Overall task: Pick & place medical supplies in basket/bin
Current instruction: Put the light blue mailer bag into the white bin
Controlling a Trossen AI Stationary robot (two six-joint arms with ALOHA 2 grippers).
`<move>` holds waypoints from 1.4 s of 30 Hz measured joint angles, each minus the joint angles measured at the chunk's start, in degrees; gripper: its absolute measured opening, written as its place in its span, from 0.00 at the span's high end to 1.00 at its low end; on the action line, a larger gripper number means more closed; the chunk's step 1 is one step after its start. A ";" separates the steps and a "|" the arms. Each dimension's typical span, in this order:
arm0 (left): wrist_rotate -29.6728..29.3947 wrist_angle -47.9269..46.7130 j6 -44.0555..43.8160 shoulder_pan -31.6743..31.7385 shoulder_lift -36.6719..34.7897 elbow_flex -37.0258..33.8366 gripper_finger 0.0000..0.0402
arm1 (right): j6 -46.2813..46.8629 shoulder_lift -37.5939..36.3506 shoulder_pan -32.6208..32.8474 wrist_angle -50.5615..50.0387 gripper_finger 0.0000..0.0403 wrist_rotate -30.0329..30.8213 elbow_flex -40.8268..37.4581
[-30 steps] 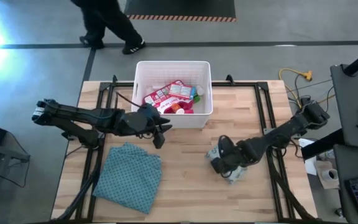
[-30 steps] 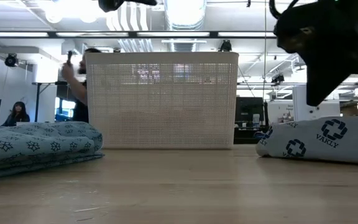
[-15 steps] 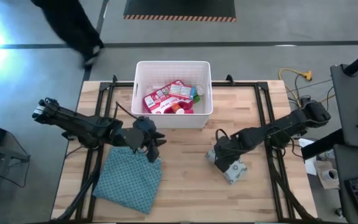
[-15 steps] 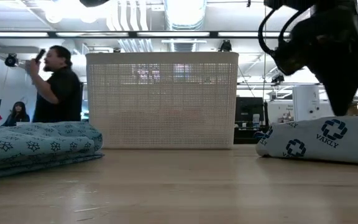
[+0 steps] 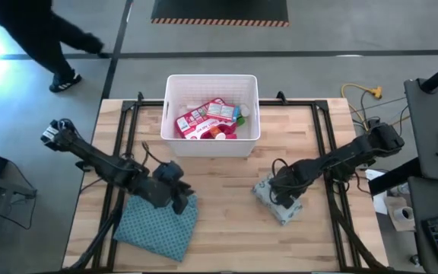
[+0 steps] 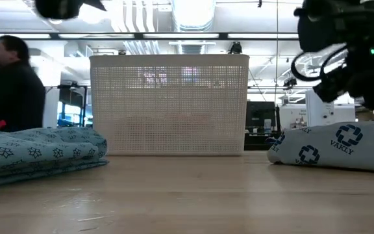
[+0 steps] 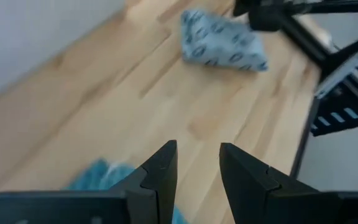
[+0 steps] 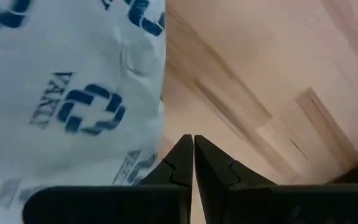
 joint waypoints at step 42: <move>-1.29 43.66 -33.03 -7.26 13.30 -27.48 0.75 | -15.29 26.82 -5.80 42.06 0.86 -8.09 27.21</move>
